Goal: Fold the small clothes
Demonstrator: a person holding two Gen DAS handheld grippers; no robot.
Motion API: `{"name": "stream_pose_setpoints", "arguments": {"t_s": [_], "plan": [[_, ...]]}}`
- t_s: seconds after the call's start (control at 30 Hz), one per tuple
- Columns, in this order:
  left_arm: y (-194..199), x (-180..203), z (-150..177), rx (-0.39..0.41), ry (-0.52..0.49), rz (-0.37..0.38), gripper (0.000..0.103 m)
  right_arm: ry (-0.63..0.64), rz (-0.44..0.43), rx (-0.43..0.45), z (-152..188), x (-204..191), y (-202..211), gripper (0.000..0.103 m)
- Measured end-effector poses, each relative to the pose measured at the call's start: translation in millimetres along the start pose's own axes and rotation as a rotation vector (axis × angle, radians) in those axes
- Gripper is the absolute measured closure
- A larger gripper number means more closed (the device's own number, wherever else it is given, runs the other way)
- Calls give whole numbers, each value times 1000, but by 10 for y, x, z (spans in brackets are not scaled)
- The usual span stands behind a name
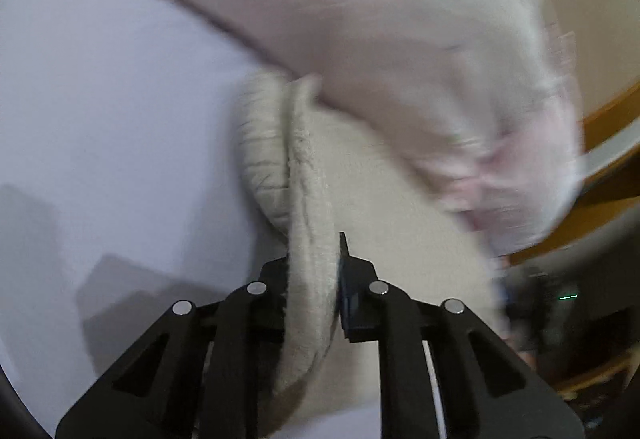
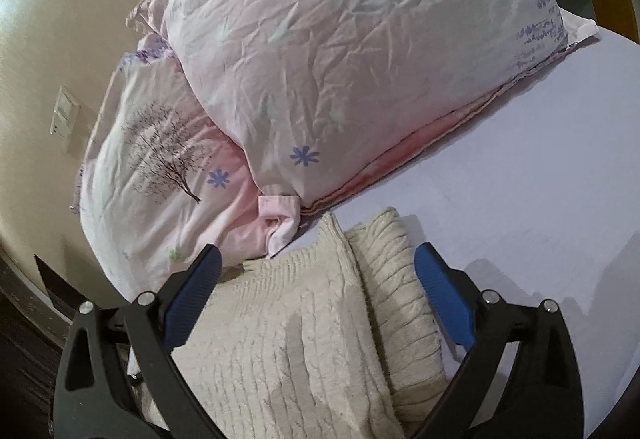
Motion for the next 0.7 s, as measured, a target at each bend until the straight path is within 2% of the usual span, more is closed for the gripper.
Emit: {"name": "stream_pose_setpoints", "arguments": {"t_s": [0.07,0.17,0.23,0.3,0.37,0.43,0.47,0.5,0.53,0.6,0.63,0.67,0.7], "plan": [[63,402,-16,23,-9,103,88,-4,-13,17,-56,22,74,6],[9,1273,103,25,-87,294,88,-1,-14,55,-155,28,173,6],[-268,1828,356,-35,-114,409,88,-28,-41,73,-215,62,241,6],[-708,2222,695,-124,-104,462,87,-25,-35,83,-257,104,266,6],[-1381,2565,1210,-299,-71,455,87,6,0,83,-293,161,259,6],[-1724,2725,1528,-437,-46,463,87,28,49,70,-324,265,233,6],[-1790,2782,1619,-486,-15,509,87,27,57,65,-334,296,227,6],[-1739,2839,1637,-506,21,594,87,16,60,57,-361,344,230,6],[-1622,2846,1580,-476,4,622,87,1,51,56,-387,384,250,6],[-1263,2749,1322,-334,-74,622,86,-50,8,37,-442,460,298,6],[-1134,2659,1218,-281,-101,586,80,-71,-12,11,-456,480,311,4],[-1009,2535,1115,-230,-132,526,67,-84,-26,-18,-459,494,315,3],[-875,2363,1008,-171,-174,436,61,-95,-28,-71,-436,522,308,2]]}}
Point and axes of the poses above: each gripper's, at about its wrist camera, not at the fingertips, and y roughly against the way its jaws point, x to its right, z to its underside, the point moved 5 cm from there along -y, roughly the way its jaws point, and after that the axes turned 9 degrees about x, right-handed, at the moved point
